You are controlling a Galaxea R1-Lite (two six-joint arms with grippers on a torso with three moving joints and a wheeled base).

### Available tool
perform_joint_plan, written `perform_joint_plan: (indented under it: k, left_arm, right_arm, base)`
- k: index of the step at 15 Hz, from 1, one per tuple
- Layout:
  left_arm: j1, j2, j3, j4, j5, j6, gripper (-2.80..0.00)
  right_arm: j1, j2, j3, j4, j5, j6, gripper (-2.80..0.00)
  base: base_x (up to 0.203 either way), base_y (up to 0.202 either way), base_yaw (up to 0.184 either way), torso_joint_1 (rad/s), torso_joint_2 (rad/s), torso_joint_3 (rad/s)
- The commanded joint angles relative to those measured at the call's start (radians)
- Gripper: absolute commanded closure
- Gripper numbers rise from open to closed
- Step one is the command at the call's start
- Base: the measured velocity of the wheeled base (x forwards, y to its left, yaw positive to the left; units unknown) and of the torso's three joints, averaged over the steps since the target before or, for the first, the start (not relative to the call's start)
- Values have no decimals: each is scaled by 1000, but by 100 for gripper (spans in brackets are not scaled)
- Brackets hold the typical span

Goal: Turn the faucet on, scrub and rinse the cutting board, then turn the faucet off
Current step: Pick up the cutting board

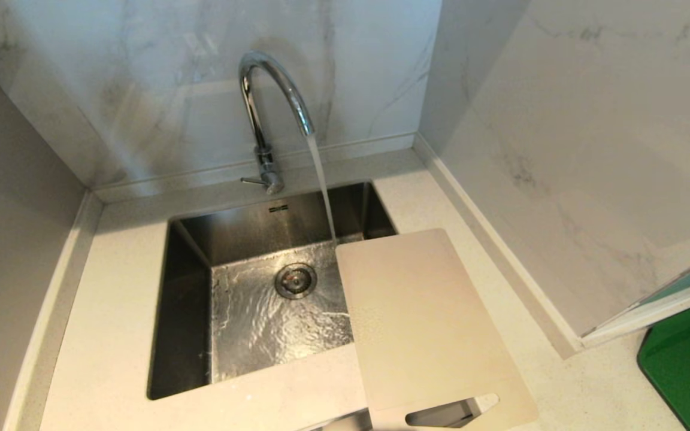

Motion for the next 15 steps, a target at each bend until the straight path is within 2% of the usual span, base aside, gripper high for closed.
perform_joint_plan:
  k: [1,5,8,12,15]
  left_arm:
    - [0,-2,2,0,0,-1,0]
    - [0,-2,2,0,0,-1,0]
    - [0,-2,2,0,0,-1,0]
    - [0,-2,2,0,0,-1,0]
    - [0,-2,2,0,0,-1,0]
  right_arm:
    - [1,174,-131,8,34,0,0]
    - [1,385,-280,45,98,0,0]
    - [1,519,-361,160,175,-2,0]
    - [1,698,-401,311,204,-13,0]
    - [1,756,-387,397,210,-13,0]
  base:
    - [0,0,0,0,0,0]
    - [0,0,0,0,0,0]
    - [0,0,0,0,0,0]
    - [0,0,0,0,0,0]
    - [0,0,0,0,0,0]
